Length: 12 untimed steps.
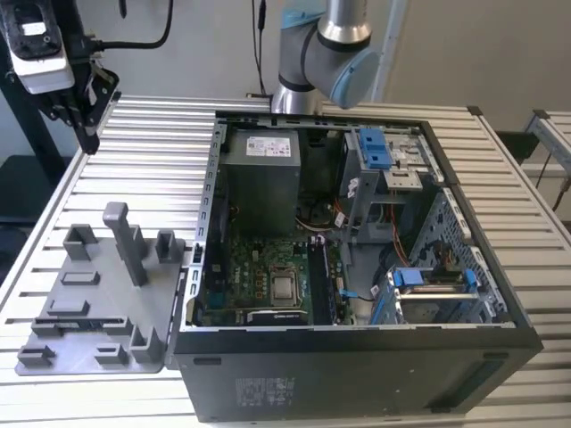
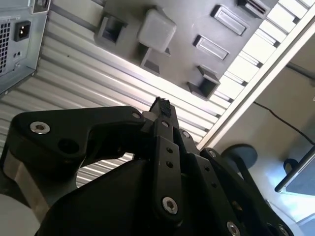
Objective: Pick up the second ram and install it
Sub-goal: 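Reach for the second ram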
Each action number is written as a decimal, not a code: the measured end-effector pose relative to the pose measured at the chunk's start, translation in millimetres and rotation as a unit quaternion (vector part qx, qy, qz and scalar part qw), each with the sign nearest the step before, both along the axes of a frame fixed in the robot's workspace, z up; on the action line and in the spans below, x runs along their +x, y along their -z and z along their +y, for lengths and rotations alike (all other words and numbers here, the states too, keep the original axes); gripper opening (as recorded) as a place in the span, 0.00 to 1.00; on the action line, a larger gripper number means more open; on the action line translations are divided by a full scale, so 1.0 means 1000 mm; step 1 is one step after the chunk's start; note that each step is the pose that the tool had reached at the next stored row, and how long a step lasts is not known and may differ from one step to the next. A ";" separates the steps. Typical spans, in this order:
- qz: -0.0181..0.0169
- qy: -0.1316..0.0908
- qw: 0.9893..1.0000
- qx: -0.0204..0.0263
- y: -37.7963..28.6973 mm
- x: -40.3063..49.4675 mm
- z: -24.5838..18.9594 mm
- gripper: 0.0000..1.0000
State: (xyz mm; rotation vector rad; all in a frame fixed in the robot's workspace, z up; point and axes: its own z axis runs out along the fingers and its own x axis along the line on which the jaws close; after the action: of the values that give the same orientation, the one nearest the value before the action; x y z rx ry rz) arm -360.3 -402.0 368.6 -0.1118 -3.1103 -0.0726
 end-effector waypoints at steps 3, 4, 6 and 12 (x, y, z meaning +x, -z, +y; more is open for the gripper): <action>0.000 0.000 1.000 0.000 0.0004 -0.0110 -0.0006 0.11; 0.000 0.000 1.000 0.000 0.0004 -0.0128 -0.0006 0.11; 0.000 0.000 1.000 0.000 0.0004 -0.0139 -0.0007 0.11; 0.000 0.000 1.000 0.000 0.0007 -0.0143 -0.0094 0.11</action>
State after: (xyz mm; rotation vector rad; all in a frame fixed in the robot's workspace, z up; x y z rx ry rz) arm -374.6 -411.4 367.9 -0.1122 -3.1098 -0.0739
